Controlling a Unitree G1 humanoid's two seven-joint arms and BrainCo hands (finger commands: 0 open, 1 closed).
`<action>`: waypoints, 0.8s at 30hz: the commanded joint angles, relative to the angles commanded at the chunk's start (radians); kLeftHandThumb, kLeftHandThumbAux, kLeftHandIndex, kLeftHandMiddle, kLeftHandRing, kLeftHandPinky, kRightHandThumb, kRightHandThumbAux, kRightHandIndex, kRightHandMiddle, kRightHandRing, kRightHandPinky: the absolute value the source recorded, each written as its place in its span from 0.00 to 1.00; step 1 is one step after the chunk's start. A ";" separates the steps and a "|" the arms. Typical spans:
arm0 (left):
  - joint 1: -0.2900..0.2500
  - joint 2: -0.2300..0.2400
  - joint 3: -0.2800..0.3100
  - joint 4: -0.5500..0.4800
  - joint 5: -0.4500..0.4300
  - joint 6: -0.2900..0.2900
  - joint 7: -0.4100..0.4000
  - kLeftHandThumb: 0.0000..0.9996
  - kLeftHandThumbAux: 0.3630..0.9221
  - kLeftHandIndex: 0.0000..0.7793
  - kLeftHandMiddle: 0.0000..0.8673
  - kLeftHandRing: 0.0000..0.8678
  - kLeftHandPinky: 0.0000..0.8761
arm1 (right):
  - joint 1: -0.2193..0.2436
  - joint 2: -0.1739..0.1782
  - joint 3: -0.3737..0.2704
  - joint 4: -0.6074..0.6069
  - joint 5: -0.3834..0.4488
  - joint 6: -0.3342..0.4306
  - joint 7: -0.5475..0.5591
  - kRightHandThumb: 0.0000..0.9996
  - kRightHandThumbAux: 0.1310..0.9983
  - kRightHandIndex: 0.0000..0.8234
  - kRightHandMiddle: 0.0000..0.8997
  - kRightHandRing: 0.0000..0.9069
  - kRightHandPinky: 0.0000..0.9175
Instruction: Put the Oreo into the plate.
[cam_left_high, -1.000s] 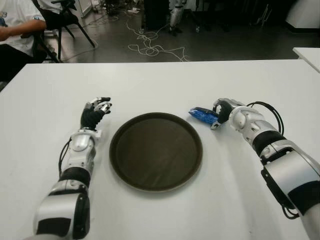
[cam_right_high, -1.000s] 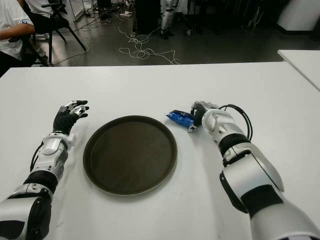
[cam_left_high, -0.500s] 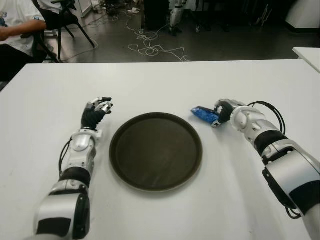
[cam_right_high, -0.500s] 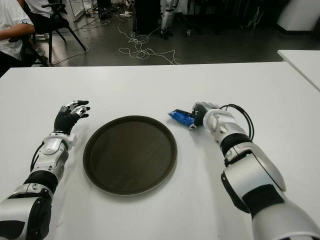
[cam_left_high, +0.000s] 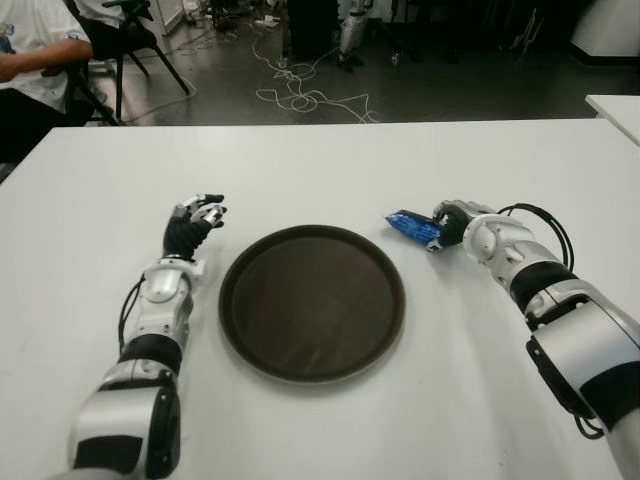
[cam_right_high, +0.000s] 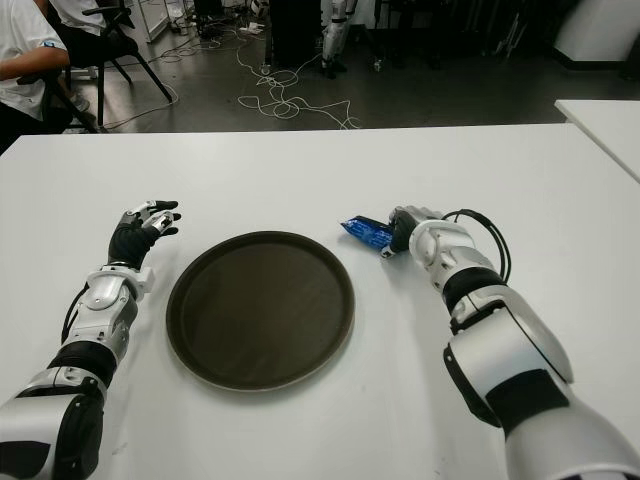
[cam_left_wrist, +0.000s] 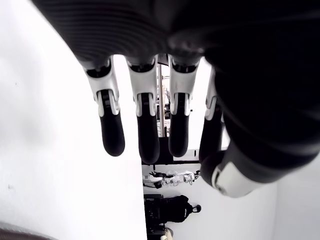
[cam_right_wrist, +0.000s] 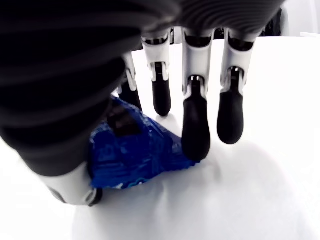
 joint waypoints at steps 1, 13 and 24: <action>0.000 0.000 0.000 0.000 0.000 0.000 0.000 0.67 0.64 0.51 0.32 0.32 0.35 | 0.001 0.000 0.000 0.000 0.001 0.001 -0.002 0.68 0.70 0.51 0.69 0.65 0.62; 0.002 0.001 0.000 -0.001 0.002 -0.003 0.005 0.67 0.64 0.51 0.32 0.32 0.35 | -0.005 0.003 0.007 0.000 0.000 0.012 0.011 0.68 0.70 0.52 0.70 0.66 0.62; 0.003 0.004 -0.001 -0.001 0.005 -0.004 0.010 0.68 0.64 0.51 0.32 0.32 0.35 | 0.001 0.005 -0.008 -0.001 0.013 0.001 -0.009 0.68 0.70 0.52 0.70 0.66 0.63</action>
